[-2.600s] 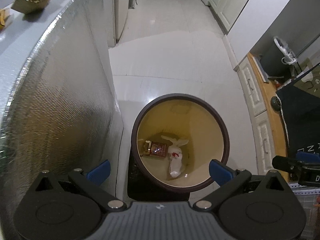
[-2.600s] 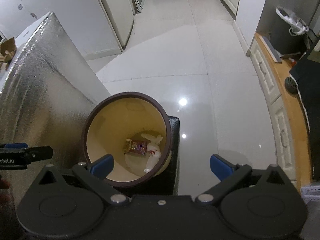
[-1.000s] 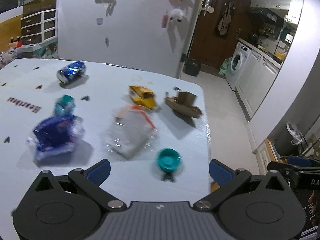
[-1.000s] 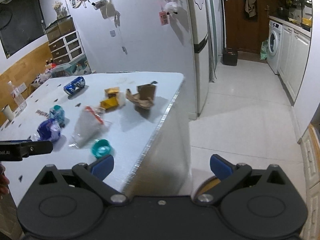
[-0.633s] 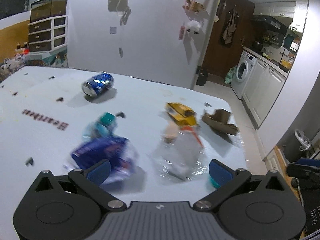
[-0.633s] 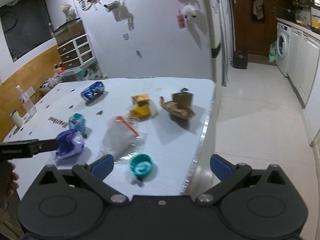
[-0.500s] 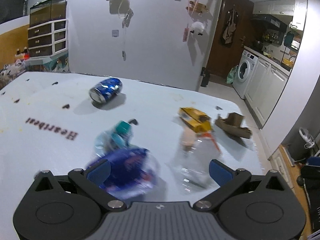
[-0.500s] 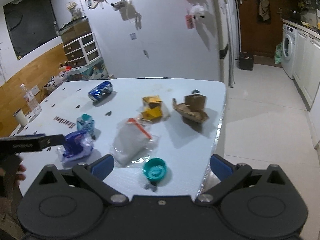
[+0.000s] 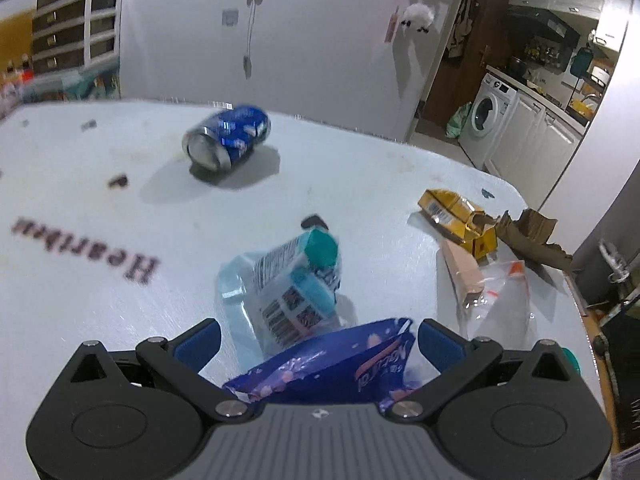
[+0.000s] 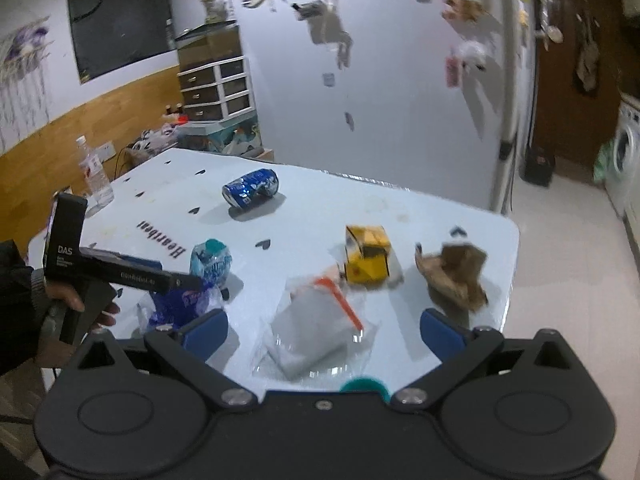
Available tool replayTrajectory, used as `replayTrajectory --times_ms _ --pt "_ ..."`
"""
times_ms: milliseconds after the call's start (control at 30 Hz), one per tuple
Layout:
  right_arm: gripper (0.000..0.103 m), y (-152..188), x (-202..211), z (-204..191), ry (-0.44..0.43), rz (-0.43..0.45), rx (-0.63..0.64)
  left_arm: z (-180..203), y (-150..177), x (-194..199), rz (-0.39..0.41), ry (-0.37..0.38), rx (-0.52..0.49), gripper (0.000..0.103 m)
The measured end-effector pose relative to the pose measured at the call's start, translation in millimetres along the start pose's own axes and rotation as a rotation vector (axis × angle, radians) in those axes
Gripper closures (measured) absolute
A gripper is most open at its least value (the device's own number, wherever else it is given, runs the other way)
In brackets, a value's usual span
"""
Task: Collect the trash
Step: 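Grasp the blue snack bag with the left tool and lift it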
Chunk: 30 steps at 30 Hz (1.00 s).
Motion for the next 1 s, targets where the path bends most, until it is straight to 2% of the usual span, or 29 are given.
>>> replayTrajectory --times_ms 267,500,633,800,1000 --pt "0.0 -41 -37 -8 -0.052 -0.037 0.09 5 26 -5 -0.055 0.111 -0.001 0.0" --pt "0.0 -66 -86 -12 -0.109 -0.146 0.171 20 62 5 -0.11 0.229 -0.004 0.0" --pt "0.0 -70 -117 -13 -0.134 -0.241 0.228 31 75 14 -0.125 0.29 -0.015 0.0" --pt "0.0 -68 -156 2 -0.129 -0.333 0.206 32 76 21 -0.102 0.292 0.011 0.0" --pt "0.007 -45 -169 0 -0.226 -0.43 0.151 16 63 23 -0.059 0.238 0.093 0.0"
Point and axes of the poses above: each gripper's, at about its wrist camera, not at the fingertips, and x roughly against the way its jaws point, z to its right, y to its underside, the point moved 7 cm from there along -x, roughly the way its jaws point, and after that the axes turned 14 degrees about -z, right-handed, at the moved point
